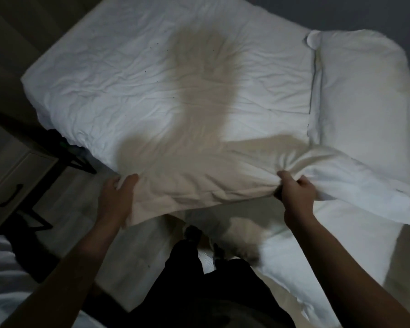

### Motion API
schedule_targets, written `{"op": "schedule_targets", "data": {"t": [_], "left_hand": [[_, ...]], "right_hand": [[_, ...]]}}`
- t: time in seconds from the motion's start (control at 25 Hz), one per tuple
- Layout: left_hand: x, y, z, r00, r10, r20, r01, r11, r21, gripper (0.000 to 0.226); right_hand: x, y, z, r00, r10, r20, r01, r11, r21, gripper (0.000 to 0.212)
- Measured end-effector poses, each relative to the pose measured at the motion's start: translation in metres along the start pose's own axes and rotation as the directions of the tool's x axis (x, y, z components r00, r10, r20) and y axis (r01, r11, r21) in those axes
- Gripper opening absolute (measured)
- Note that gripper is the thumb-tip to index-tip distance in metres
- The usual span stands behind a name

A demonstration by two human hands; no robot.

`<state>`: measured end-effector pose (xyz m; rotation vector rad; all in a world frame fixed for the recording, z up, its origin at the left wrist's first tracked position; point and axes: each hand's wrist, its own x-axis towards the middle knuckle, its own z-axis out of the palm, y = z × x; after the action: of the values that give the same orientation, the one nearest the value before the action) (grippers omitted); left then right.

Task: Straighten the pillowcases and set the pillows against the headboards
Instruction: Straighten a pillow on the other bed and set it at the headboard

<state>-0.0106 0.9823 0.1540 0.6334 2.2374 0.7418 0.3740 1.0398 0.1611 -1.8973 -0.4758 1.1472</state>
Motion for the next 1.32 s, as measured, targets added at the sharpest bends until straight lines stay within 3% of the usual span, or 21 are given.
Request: {"op": "schedule_targets", "data": {"t": [0.08, 0.16, 0.28, 0.32, 0.4, 0.44, 0.48, 0.56, 0.6, 0.72, 0.76, 0.84, 0.92, 1.04, 1.16, 1.32], "left_hand": [[-0.012, -0.006, -0.005, 1.000, 0.011, 0.026, -0.011, 1.000, -0.012, 0.080], [-0.028, -0.009, -0.001, 0.996, 0.043, 0.081, -0.047, 0.998, 0.045, 0.090], [-0.055, -0.003, 0.004, 0.959, 0.276, 0.067, -0.281, 0.956, 0.086, 0.108], [-0.057, -0.004, 0.005, 0.904, 0.421, 0.076, -0.428, 0.892, 0.147, 0.108], [-0.048, -0.005, 0.005, 0.749, 0.648, 0.137, -0.657, 0.704, 0.268, 0.088], [-0.042, -0.001, 0.003, 0.736, 0.656, 0.167, -0.673, 0.682, 0.287, 0.071], [-0.036, 0.007, -0.001, 0.763, 0.624, 0.171, -0.642, 0.698, 0.318, 0.054], [-0.032, 0.029, -0.009, 0.824, 0.555, 0.119, -0.549, 0.727, 0.413, 0.025], [-0.030, 0.038, -0.012, 0.856, 0.507, 0.099, -0.495, 0.751, 0.436, 0.021], [-0.029, 0.053, -0.022, 0.927, 0.372, 0.057, -0.364, 0.846, 0.391, 0.061], [-0.029, 0.053, -0.023, 0.920, 0.389, 0.055, -0.380, 0.845, 0.375, 0.065], [-0.034, 0.051, -0.026, 0.902, 0.430, 0.038, -0.415, 0.837, 0.357, 0.068], [-0.041, 0.048, -0.031, 0.876, 0.482, -0.008, -0.450, 0.823, 0.346, 0.070], [-0.047, 0.036, -0.042, 0.822, 0.567, -0.052, -0.524, 0.789, 0.319, 0.070], [-0.049, 0.018, -0.059, 0.763, 0.642, -0.070, -0.600, 0.745, 0.291, 0.070], [-0.054, 0.007, -0.088, 0.820, 0.554, -0.145, -0.510, 0.821, 0.257, 0.073]], "right_hand": [[-0.007, 0.002, 0.000, 0.999, 0.027, 0.045, -0.024, 0.998, -0.066, 0.031], [-0.006, 0.009, -0.001, 0.995, 0.046, 0.084, -0.036, 0.992, -0.123, 0.040], [0.005, 0.003, -0.004, 0.983, 0.005, 0.182, 0.024, 0.988, -0.154, 0.039], [0.009, -0.001, -0.005, 0.972, -0.026, 0.234, 0.065, 0.985, -0.159, 0.034], [0.011, -0.008, -0.008, 0.929, -0.153, 0.338, 0.218, 0.962, -0.164, 0.019], [0.010, -0.012, -0.013, 0.893, -0.248, 0.376, 0.344, 0.915, -0.213, 0.019], [0.011, -0.016, -0.018, 0.845, -0.340, 0.413, 0.479, 0.824, -0.302, 0.032], [0.022, -0.026, -0.029, 0.724, -0.471, 0.504, 0.688, 0.549, -0.475, 0.063], [0.029, -0.030, -0.033, 0.692, -0.465, 0.553, 0.722, 0.434, -0.539, 0.071], [0.041, -0.032, -0.037, 0.684, -0.367, 0.631, 0.713, 0.153, -0.684, 0.067], [0.043, -0.030, -0.037, 0.683, -0.381, 0.624, 0.705, 0.121, -0.698, 0.057], [0.041, -0.035, -0.034, 0.714, -0.442, 0.543, 0.669, 0.203, -0.715, 0.035], [0.038, -0.046, -0.033, 0.717, -0.497, 0.489, 0.669, 0.294, -0.683, 0.034], [0.034, -0.056, -0.035, 0.638, -0.594, 0.490, 0.754, 0.352, -0.555, 0.019], [0.023, -0.065, -0.027, 0.685, -0.559, 0.468, 0.729, 0.519, -0.446, 0.022], [0.002, -0.076, 0.005, 0.674, -0.551, 0.492, 0.736, 0.560, -0.380, 0.022]]}}
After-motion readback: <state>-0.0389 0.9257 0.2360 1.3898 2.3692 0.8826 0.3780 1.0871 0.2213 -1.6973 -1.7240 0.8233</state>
